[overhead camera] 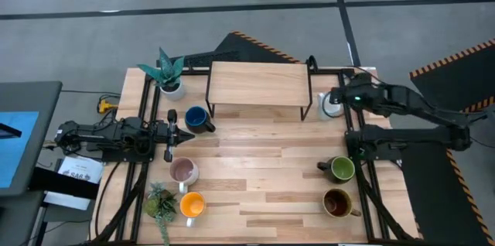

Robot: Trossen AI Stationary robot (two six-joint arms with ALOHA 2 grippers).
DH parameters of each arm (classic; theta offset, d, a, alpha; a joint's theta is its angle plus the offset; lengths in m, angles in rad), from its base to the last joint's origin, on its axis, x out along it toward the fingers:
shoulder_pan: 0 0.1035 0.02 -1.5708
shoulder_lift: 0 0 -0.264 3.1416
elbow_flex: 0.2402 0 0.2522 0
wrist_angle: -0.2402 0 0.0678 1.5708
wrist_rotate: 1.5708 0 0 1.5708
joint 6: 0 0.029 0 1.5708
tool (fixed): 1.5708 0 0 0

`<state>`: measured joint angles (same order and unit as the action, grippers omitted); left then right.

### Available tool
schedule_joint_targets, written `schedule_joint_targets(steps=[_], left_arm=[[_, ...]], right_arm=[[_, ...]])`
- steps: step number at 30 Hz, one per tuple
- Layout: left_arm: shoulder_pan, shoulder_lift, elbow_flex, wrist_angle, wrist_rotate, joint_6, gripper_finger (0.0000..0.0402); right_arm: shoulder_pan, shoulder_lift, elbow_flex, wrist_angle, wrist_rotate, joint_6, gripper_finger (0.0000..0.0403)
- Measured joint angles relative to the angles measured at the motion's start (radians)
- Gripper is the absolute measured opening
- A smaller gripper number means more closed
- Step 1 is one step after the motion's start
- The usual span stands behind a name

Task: Place coffee mugs
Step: Put the white-blue interior mug on the shelf

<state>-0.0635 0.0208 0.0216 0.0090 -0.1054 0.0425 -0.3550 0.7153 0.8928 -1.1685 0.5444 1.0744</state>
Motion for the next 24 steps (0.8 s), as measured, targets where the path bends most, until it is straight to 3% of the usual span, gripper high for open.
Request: schedule_joint_targets(steps=[6, 11, 17, 24], left_arm=[[0.000, 0.000, 0.000, 0.000, 0.000, 0.000, 0.0000], [0.000, 0.000, 0.000, 0.000, 0.000, 0.001, 0.0000], [0.000, 0.000, 0.000, 0.000, 0.000, 0.000, 0.0000], [-0.001, 0.000, 0.000, 0.000, 0.000, 0.000, 0.0000]], right_arm=[[-0.139, 0.128, 0.000, -0.125, -0.103, 0.107, 0.0249], [-0.201, 0.212, 0.001, -0.087, -0.183, 0.068, 0.0249], [-0.241, 0.325, -0.007, -0.076, -0.200, 0.014, 0.0248], [-0.296, 0.389, -0.131, -0.046, -0.260, -0.017, 0.0248]])
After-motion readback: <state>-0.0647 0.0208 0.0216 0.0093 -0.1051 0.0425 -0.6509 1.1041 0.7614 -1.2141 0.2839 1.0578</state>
